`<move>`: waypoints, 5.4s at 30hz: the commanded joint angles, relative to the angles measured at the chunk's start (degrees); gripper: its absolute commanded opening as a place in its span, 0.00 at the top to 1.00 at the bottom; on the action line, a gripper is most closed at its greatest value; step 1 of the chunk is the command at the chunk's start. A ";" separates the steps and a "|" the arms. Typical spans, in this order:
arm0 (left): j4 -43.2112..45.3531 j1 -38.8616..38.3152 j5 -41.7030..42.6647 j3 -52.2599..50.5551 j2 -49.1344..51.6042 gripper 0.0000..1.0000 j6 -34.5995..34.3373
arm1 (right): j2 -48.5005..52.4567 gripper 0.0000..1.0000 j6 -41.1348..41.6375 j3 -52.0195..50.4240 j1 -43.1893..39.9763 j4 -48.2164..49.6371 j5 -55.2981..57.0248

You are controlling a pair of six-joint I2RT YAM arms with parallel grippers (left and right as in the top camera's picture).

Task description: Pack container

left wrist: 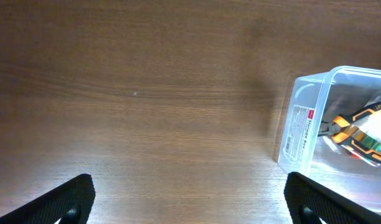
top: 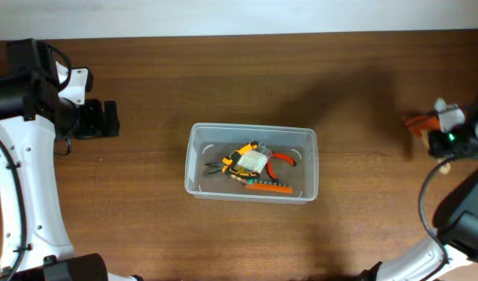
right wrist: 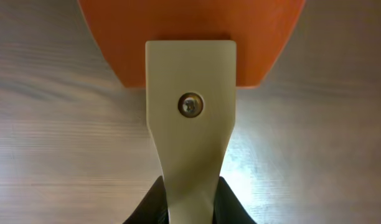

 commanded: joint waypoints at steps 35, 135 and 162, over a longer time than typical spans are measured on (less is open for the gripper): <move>0.15 -0.09 0.61 0.61 0.31 0.01 -0.72 | -2.27 0.90 -1.53 26.21 60.37 -25.90 -0.81; 0.15 -0.09 0.61 0.61 0.31 0.01 -0.72 | -81.13 0.01 40.87 -50.66 36.39 21.40 -12.66; 0.15 -0.09 0.61 0.61 0.31 0.01 -0.72 | -80.91 0.01 42.86 -55.78 36.39 26.77 -13.75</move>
